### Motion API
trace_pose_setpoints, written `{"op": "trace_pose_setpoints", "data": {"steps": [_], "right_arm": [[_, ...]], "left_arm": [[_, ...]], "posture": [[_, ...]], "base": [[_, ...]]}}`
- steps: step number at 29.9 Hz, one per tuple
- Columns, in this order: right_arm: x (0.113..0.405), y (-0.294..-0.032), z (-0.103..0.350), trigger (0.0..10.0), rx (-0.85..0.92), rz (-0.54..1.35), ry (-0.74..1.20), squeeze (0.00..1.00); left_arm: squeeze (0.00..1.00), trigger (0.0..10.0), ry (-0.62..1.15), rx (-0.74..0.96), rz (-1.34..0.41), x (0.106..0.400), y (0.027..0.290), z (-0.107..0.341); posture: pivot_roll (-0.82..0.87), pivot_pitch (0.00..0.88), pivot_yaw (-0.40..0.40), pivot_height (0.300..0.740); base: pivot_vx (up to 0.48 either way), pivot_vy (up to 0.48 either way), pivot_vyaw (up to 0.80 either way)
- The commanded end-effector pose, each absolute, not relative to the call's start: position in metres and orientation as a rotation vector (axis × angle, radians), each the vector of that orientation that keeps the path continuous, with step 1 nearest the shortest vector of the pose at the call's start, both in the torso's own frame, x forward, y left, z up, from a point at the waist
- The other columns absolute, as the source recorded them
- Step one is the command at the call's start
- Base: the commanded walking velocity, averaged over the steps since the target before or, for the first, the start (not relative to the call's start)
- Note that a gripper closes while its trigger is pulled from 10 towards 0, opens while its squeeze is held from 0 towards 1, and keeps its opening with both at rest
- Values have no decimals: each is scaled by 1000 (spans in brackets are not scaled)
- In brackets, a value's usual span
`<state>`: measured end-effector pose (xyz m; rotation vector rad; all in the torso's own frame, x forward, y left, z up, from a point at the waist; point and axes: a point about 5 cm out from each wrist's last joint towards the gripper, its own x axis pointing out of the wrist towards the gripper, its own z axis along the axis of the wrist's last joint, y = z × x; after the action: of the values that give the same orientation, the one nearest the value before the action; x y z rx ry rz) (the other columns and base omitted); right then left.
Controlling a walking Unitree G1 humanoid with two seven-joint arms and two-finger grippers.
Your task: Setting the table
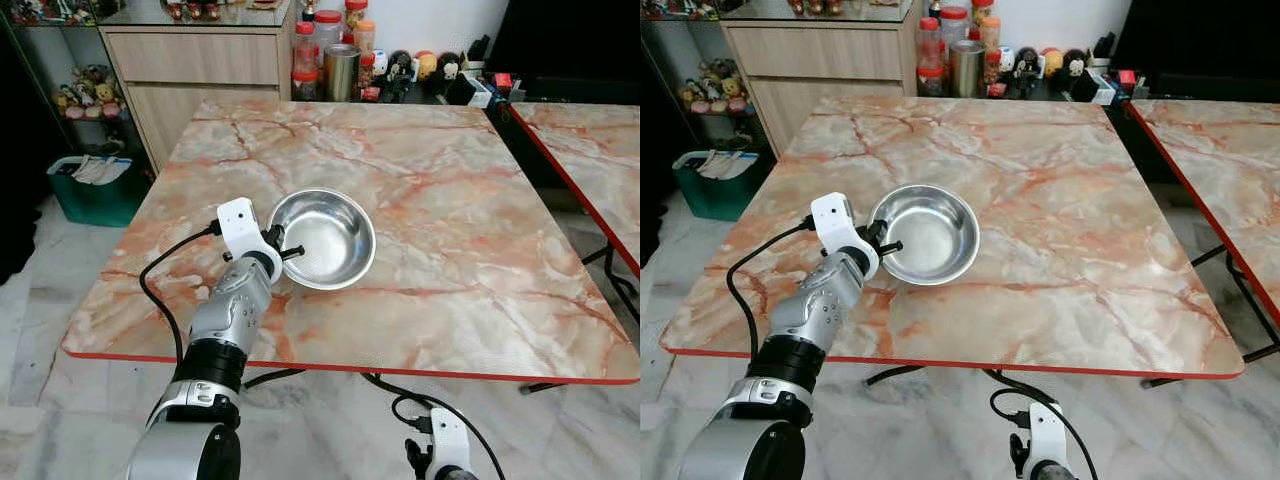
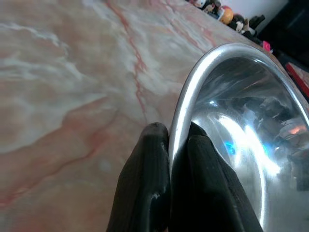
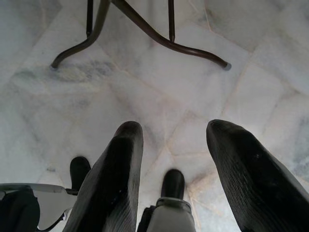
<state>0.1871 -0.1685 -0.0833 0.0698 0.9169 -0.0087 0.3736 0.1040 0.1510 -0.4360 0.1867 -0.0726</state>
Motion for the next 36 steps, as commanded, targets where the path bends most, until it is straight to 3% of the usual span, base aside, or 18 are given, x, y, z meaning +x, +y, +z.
{"op": "trace_pose_setpoints", "data": {"steps": [1,36], "right_arm": [[186,-168,-84,10000,78,-8,922,0],[184,-169,-85,10000,76,4,931,0]], "left_arm": [[0,10000,149,-425,-68,375,106,160],[0,10000,139,-412,-79,374,105,161]], "posture": [[17,0,-21,740],[18,0,-26,740]], "base": [[292,0,0],[326,0,0]]}}
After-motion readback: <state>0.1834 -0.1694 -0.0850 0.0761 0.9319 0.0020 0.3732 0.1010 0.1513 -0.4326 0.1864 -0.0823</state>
